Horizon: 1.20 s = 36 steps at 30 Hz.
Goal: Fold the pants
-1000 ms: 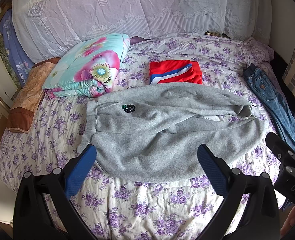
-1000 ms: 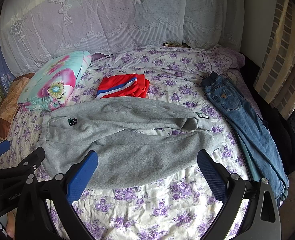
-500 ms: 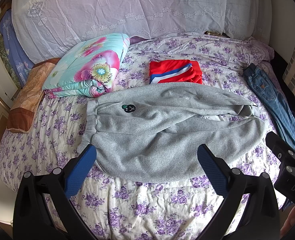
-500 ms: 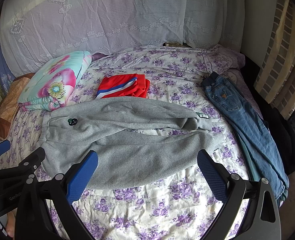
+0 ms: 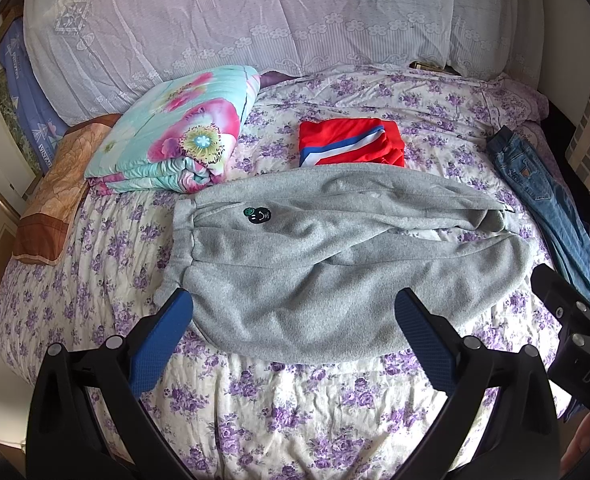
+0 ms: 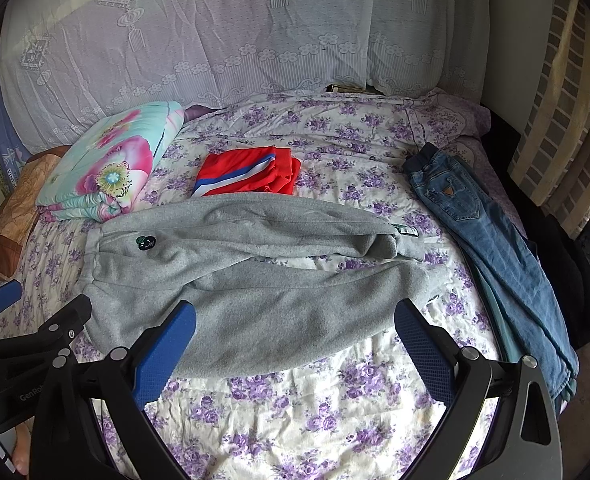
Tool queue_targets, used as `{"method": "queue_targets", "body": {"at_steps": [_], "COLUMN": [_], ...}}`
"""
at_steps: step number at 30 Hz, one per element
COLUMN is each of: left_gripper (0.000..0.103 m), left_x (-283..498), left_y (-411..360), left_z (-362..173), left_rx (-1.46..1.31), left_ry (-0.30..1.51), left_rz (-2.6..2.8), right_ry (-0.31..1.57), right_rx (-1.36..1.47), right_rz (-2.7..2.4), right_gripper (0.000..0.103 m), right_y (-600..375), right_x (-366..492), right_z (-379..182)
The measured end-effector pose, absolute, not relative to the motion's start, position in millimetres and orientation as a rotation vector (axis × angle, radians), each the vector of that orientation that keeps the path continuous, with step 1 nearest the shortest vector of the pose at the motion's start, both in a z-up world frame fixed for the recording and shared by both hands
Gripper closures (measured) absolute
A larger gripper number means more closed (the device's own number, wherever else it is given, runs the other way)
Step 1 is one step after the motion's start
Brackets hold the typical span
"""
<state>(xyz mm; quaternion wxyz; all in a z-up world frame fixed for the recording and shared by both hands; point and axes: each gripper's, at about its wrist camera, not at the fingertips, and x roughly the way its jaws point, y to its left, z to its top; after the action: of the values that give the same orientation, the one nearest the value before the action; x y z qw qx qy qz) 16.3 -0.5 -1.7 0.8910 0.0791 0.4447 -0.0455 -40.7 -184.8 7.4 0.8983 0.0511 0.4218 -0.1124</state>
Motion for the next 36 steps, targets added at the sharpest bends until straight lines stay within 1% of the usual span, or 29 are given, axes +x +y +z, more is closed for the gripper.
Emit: {"method": "queue_targets", "body": {"at_steps": [15, 18, 20, 21, 23, 25, 27, 31, 36], "left_gripper": [0.005, 0.005, 0.005, 0.005, 0.005, 0.005, 0.005, 0.005, 0.005], "left_x": [20.7, 24.2, 26.3, 35.3, 41.6, 48.7, 55.6, 70.4, 90.7], "left_y": [-0.8, -1.1, 7.8, 15.0, 26.0, 53.6, 82.2, 135.9, 152.9], "left_z": [-2.5, -10.2, -28.2, -57.4, -87.8, -128.3, -153.8, -181.5, -203.6], "left_rx": [0.163, 0.166, 0.149, 0.120, 0.060, -0.015, -0.077, -0.246, -0.340], "left_ry": [0.928, 0.966, 1.034, 1.109, 1.203, 1.313, 1.379, 1.404, 1.408], "left_rz": [-0.094, -0.101, -0.097, -0.094, -0.081, -0.028, 0.042, 0.123, 0.068], "right_ry": [0.877, 0.898, 0.915, 0.931, 0.996, 1.072, 1.145, 1.216, 1.206], "right_rx": [0.108, 0.129, 0.139, 0.137, 0.132, 0.136, 0.149, 0.190, 0.202], "right_rz": [-0.230, -0.213, -0.226, -0.241, -0.272, -0.309, -0.343, -0.387, -0.394], "right_gripper": [0.003, 0.003, 0.003, 0.003, 0.003, 0.003, 0.003, 0.003, 0.003], "right_y": [-185.2, -190.1, -200.1, -203.5, -213.9, -226.9, -240.6, -258.1, -264.4], "right_x": [-40.9, -37.4, -34.2, -30.9, -25.4, -25.9, -28.3, -33.8, -34.7], "right_z": [7.9, 1.8, -13.7, -22.1, -50.5, -76.1, -99.8, -124.5, -124.5]}}
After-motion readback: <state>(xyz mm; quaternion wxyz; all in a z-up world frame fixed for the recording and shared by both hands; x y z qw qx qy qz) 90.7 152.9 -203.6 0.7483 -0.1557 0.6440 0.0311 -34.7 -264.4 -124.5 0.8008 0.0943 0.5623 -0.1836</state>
